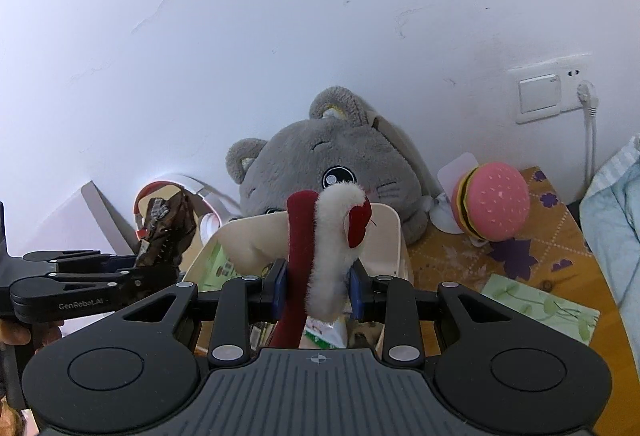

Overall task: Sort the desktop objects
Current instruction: 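Lift both items up over the beige basket, then open both tools to drop the clip and bow into the basket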

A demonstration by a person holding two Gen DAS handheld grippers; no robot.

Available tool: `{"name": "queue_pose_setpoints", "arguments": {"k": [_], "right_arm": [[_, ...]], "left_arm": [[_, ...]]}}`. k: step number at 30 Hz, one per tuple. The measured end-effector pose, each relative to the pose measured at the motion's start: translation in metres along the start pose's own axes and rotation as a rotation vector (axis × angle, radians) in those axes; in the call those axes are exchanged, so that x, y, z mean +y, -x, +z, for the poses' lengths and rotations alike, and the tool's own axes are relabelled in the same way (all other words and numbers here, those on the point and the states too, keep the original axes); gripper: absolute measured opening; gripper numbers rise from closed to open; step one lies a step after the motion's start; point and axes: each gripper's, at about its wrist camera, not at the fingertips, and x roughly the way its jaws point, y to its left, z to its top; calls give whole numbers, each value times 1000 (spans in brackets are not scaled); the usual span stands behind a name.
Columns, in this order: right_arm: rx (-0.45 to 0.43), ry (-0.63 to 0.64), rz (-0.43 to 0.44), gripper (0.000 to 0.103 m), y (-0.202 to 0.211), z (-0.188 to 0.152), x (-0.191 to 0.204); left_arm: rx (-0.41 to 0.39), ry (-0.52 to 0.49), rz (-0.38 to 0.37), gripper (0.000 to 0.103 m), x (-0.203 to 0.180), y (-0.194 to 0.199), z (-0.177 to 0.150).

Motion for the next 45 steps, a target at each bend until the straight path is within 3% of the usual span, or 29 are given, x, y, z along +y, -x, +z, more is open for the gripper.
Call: {"name": "queue_pose_setpoints", "arguments": {"k": [13, 26, 29, 31, 32, 33, 38, 42, 45], "right_arm": [[97, 86, -39, 29, -68, 6, 7], [250, 224, -105, 29, -121, -16, 20], [289, 254, -126, 31, -129, -21, 24], [301, 256, -134, 32, -131, -24, 24], [295, 266, -139, 44, -129, -25, 25], [289, 278, -150, 45, -128, -25, 26], [252, 290, -165, 73, -121, -23, 33], [233, 289, -180, 80, -114, -21, 37], [210, 274, -189, 94, -109, -21, 39]], "left_arm": [[116, 5, 68, 31, -10, -78, -15], [277, 25, 74, 32, -9, -126, -29], [267, 34, 68, 44, -8, -123, -29], [250, 24, 77, 59, -8, -120, -31], [240, 19, 82, 61, -8, -118, -31], [231, 19, 84, 64, -6, -116, -32], [230, 28, 86, 68, 0, -112, -38], [225, 28, 86, 69, 5, -106, -40], [215, 29, 85, 69, 9, -99, -40]]}}
